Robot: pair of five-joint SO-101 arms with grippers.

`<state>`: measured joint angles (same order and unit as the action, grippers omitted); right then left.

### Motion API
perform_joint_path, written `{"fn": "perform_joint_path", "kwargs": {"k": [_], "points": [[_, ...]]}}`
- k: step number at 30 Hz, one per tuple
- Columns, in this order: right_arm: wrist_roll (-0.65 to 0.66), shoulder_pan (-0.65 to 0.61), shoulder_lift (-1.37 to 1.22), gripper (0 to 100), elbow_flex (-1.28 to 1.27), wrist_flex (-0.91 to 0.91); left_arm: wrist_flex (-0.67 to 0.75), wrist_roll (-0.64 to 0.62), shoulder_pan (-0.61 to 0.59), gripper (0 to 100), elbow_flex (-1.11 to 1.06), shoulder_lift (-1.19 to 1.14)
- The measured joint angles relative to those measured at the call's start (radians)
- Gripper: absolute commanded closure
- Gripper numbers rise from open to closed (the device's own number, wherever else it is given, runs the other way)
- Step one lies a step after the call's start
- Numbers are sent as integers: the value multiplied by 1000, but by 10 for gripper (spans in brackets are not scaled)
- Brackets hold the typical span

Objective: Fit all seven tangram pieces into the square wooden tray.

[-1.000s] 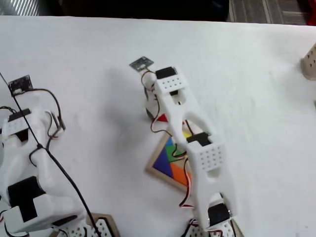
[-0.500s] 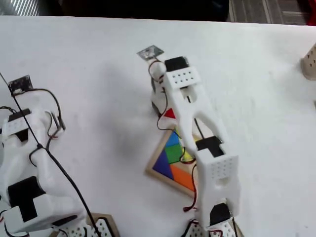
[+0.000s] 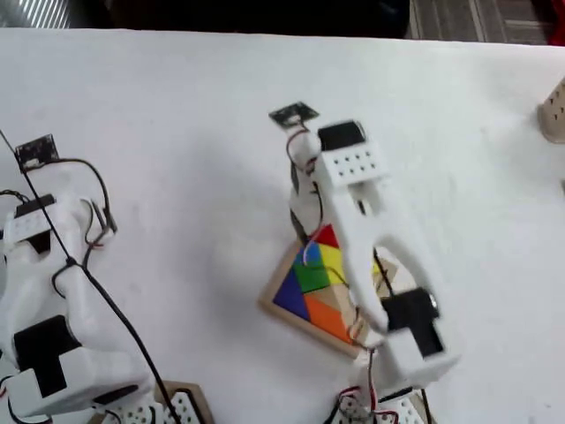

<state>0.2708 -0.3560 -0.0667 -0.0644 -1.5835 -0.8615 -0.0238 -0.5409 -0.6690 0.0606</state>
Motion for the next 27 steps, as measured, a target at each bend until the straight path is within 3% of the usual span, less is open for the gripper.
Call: {"fn": "perform_joint_path", "kwargs": {"k": [7, 12, 17, 27], "points": [[20, -3, 379, 980, -502, 230, 0, 0, 0, 812, 0, 0], [92, 0, 442, 919, -715, 327, 0, 0, 0, 812, 0, 0], [176, 0, 443, 776, -786, 370, 0, 0, 0, 812, 0, 0], [190, -51, 443, 762, -779, 345, 0, 0, 0, 812, 0, 0]]}}
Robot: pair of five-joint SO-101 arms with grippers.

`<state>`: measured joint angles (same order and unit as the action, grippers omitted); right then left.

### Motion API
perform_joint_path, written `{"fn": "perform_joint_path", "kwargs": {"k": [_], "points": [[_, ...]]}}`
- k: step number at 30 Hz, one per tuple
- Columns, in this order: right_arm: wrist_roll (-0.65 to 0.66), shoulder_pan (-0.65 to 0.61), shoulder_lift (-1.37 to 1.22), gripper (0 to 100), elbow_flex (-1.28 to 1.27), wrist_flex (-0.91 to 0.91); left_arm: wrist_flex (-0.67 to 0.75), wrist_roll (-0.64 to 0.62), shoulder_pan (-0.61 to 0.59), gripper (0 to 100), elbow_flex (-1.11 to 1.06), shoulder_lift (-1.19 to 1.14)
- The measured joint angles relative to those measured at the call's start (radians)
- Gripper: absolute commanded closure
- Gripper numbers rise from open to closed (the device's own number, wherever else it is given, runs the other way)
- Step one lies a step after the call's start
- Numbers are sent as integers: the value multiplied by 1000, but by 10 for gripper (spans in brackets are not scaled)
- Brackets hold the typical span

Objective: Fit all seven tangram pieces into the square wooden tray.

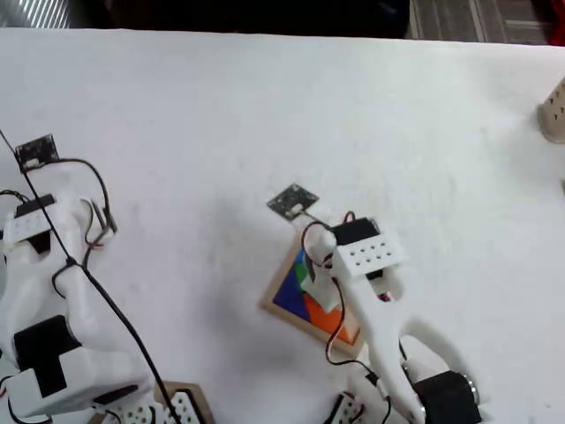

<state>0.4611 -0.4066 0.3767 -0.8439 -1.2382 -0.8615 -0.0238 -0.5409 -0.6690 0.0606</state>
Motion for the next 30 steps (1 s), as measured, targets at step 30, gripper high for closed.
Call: {"fn": "perform_joint_path", "kwargs": {"k": [30], "points": [[-37, 408, 2, 981, -78, 207, 0, 0, 0, 812, 0, 0]]}}
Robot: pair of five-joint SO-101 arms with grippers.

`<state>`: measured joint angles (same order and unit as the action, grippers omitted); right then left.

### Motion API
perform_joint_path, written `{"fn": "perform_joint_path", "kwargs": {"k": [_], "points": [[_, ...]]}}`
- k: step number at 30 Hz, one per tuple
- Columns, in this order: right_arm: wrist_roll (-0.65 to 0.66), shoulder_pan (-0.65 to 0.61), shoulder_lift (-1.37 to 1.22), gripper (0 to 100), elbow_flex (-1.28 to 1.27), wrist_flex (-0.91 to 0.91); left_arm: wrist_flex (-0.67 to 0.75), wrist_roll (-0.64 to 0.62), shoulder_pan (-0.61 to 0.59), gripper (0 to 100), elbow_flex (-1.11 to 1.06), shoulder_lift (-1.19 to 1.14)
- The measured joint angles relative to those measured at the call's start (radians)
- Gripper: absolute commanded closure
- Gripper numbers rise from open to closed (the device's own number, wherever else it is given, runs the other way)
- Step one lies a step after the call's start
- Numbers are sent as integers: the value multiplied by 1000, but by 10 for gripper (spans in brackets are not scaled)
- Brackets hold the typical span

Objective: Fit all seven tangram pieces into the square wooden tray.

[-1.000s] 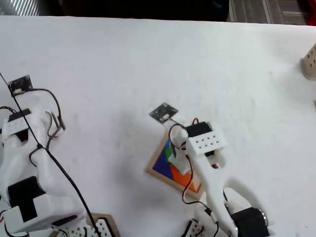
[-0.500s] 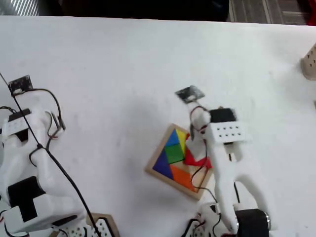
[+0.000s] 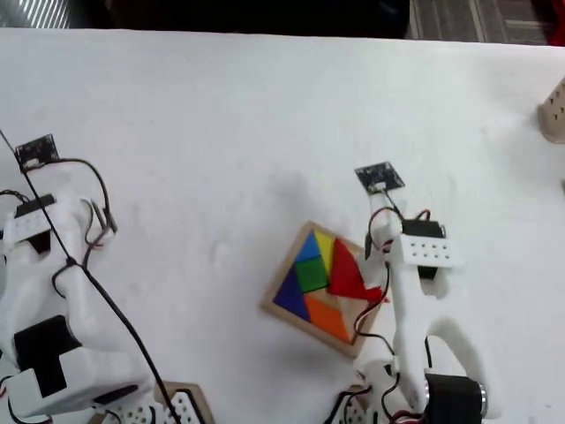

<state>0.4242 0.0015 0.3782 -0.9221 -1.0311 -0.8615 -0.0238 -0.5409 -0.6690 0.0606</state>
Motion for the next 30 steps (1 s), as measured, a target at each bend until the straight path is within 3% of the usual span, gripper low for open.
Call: {"fn": "perform_joint_path", "kwargs": {"k": [13, 20, 25, 30], "points": [[97, -12, 9, 981, -69, -40, 0, 0, 0, 812, 0, 0], [120, -35, 155, 981, -107, -120, 0, 0, 0, 812, 0, 0], [190, -149, 285, 981, -193, -135, 0, 0, 0, 812, 0, 0], [140, -157, 384, 981, -198, -135, 0, 0, 0, 812, 0, 0]]}}
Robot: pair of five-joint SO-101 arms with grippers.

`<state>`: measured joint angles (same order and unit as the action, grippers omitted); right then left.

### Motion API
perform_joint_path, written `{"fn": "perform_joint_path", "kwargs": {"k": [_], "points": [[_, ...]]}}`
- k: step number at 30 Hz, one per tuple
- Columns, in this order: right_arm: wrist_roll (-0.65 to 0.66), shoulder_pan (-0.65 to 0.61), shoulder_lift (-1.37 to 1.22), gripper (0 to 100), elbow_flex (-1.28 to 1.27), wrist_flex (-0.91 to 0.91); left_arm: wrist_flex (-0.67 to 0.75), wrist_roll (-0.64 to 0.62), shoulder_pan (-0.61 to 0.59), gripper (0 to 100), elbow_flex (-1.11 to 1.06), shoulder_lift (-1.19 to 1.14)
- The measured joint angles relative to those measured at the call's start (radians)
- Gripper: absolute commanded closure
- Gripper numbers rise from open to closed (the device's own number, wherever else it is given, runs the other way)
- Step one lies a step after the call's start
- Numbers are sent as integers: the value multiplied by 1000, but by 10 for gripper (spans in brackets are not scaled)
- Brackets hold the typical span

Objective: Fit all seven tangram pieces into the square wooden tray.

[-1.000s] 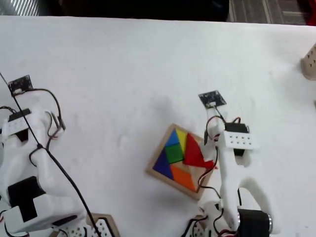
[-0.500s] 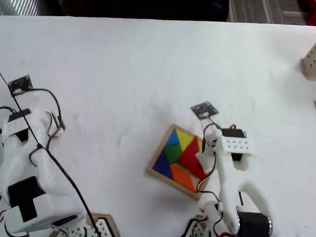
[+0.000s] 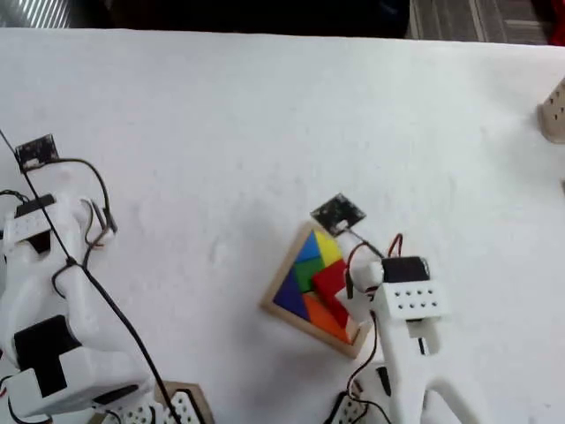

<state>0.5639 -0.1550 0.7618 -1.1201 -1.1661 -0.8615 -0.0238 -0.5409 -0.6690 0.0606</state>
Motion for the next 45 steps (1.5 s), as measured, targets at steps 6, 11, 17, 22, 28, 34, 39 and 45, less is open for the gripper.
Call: {"fn": "perform_joint_path", "kwargs": {"k": [6, 11, 17, 22, 28, 34, 39, 45], "points": [[-97, 118, 29, 981, 0, 51, 0, 0, 0, 812, 0, 0], [-178, 89, 29, 981, 12, 104, 0, 0, 0, 812, 0, 0], [-338, -84, 29, 981, 91, 152, 0, 0, 0, 812, 0, 0], [-399, -167, -11, 981, 64, 307, 0, 0, 0, 812, 0, 0], [-302, -149, -244, 981, 46, 445, 0, 0, 0, 812, 0, 0], [-258, -144, -334, 981, 83, 391, 0, 0, 0, 812, 0, 0], [-253, -115, -324, 981, 84, 347, 0, 0, 0, 812, 0, 0], [-245, -71, -213, 981, 43, 307, 0, 0, 0, 812, 0, 0]]}}
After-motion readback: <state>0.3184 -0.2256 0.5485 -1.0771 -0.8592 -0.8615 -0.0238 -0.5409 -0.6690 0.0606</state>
